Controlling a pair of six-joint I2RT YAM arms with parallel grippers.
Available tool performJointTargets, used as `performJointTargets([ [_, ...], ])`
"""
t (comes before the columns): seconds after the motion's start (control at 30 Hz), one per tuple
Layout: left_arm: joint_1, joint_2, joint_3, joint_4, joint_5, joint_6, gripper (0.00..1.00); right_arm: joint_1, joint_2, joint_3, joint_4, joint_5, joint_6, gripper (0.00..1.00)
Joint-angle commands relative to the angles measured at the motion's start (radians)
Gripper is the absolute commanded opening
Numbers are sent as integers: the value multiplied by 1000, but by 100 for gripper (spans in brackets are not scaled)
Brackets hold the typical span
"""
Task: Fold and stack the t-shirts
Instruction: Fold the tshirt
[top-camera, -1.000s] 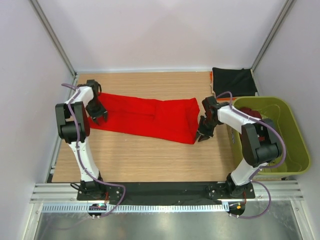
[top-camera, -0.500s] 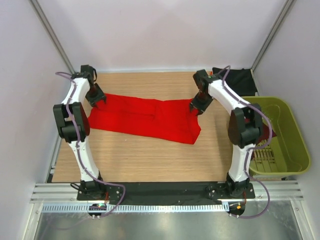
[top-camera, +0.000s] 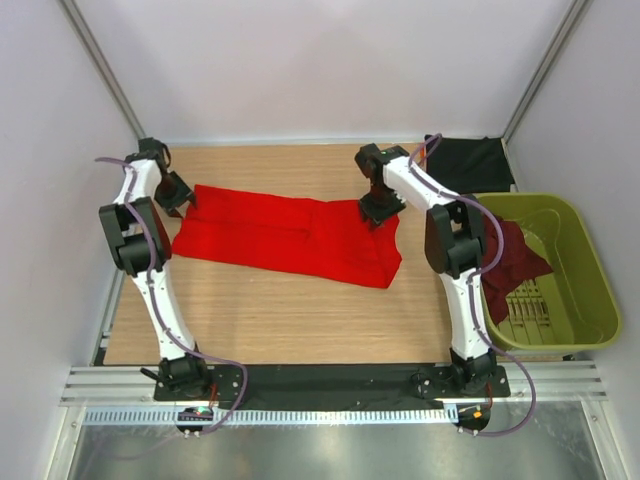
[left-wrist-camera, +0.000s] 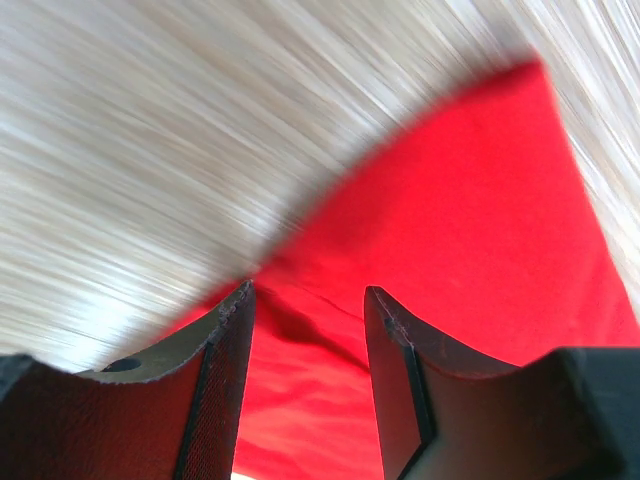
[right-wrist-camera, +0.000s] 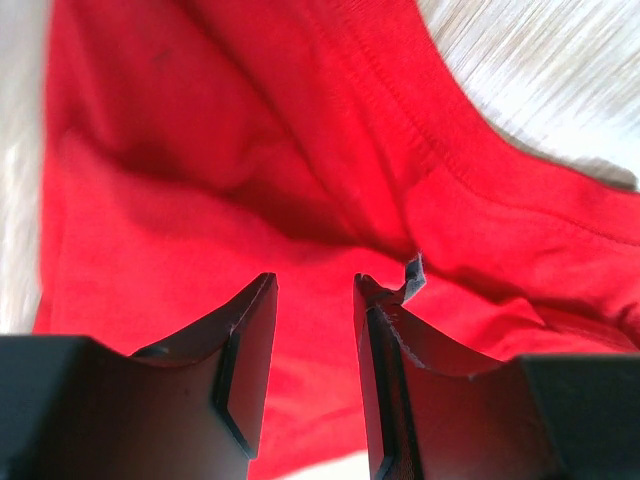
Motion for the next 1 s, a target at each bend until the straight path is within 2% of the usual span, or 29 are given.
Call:
performJointTargets([
  [0.0, 39, 11, 60, 3, 13, 13, 49, 4, 36, 23, -22, 68, 98, 43],
  [0.2, 57, -21, 83, -54, -22, 13, 48, 1, 71, 35, 21, 177, 32, 43],
  [0.37, 52, -160, 33, -79, -111, -11, 48, -31, 140, 116, 24, 202, -19, 43],
  [0.47, 42, -246, -35, -40, -109, -13, 49, -57, 209, 191, 36, 222, -92, 43],
  [0.57, 20, -266, -107, -13, -142, 29, 49, -86, 263, 248, 105, 205, -190, 43],
  [0.67, 22, -242, -121, -36, -135, 56, 49, -112, 298, 290, 257, 113, -348, 42],
  [0.8, 22, -233, -188, -3, -32, 76, 50, -119, 327, 360, 483, 27, -532, 44],
  [0.87, 20, -233, -211, 12, -7, 90, 51, -120, 335, 426, 531, 3, -620, 47],
  [0.97, 22, -221, -236, 23, 42, 125, 52, -120, 324, 494, 573, -27, -668, 55],
])
